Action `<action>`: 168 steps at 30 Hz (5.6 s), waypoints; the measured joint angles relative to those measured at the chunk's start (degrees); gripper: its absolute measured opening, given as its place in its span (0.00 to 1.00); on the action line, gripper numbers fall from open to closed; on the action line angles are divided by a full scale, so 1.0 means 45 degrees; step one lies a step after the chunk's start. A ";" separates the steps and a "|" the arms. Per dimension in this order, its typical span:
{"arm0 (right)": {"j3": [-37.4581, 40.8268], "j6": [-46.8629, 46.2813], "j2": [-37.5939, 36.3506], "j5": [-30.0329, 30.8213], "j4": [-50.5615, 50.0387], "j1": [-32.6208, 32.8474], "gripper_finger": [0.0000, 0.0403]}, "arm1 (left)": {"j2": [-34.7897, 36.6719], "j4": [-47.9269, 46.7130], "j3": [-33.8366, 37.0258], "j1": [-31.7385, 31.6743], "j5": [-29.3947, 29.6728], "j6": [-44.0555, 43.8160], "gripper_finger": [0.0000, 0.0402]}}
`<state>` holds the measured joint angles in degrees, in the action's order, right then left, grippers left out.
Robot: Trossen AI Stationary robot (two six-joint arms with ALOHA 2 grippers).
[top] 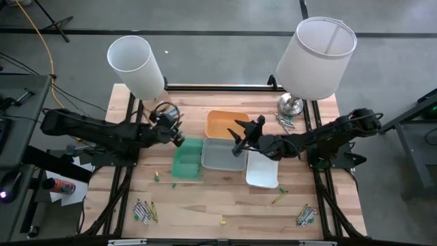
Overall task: Sort crayons
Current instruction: Put the green crayon into the green bin
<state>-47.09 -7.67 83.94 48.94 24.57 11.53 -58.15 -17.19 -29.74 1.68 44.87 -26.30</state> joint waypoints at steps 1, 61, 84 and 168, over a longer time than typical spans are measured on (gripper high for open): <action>0.0000 -0.0008 0.0000 -0.0056 -0.0020 -0.0024 0.49 | -0.0298 -0.0006 0.0000 -0.0342 -0.0253 -0.0001 0.22; 0.0000 -0.0629 0.0005 -0.1119 -0.1038 -0.0317 0.49 | -0.4816 0.0758 0.0072 -0.7507 -0.6788 0.2996 0.01; 0.0000 0.1360 0.0009 -0.1114 0.0869 -0.0310 0.49 | 0.2607 0.8373 0.1704 -0.0227 -0.7831 0.4719 0.00; -0.0005 0.0788 -0.0236 -0.6892 0.0666 -0.0342 0.49 | 0.1672 1.3207 0.2666 0.3287 -0.4908 0.7102 0.39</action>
<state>-47.11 -4.12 82.88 17.93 27.57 10.00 -50.63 42.25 -17.74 16.47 22.79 5.66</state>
